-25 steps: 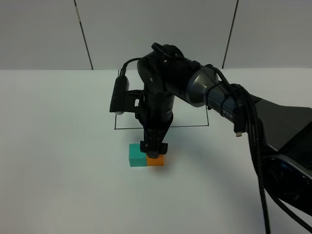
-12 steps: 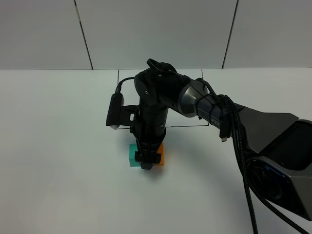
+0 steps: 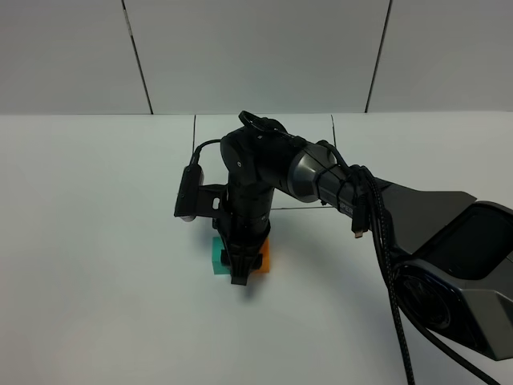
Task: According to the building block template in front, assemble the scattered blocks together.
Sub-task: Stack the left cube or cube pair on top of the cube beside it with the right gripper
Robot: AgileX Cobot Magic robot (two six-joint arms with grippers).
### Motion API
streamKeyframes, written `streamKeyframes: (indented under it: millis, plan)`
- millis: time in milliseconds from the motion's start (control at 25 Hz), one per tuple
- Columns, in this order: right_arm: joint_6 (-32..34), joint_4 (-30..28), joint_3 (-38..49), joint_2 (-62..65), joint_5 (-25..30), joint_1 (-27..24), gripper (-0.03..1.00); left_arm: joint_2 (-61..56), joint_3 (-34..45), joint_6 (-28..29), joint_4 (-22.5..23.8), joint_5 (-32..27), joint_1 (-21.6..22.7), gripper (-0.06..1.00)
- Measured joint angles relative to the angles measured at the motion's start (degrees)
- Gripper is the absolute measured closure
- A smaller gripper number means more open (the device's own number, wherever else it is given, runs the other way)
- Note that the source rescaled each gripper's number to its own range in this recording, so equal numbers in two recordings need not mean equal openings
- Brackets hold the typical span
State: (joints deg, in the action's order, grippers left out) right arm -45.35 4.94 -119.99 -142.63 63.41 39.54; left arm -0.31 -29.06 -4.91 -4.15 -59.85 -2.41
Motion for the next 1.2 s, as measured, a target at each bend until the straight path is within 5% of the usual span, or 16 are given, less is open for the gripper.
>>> streamKeyframes:
  millis: [40,280,880,1200]
  plan:
    - [0.39,0.07,0.0,0.0,0.0,0.0,0.94,0.0,0.0,0.0,0.0,0.0,0.0,0.48]
    - [9.95,-0.2,-0.04,0.24,0.06,0.06,0.97,0.0,0.0,0.0,0.0,0.0,0.0,0.48]
    - [71.58,-4.04,-0.11,5.46,4.6,-1.64,0.97,0.0,0.0,0.0,0.0,0.0,0.0,0.48]
    - [82.73,-6.64,-0.11,4.87,3.94,-1.64,0.97,0.0,0.0,0.0,0.0,0.0,0.0,0.48]
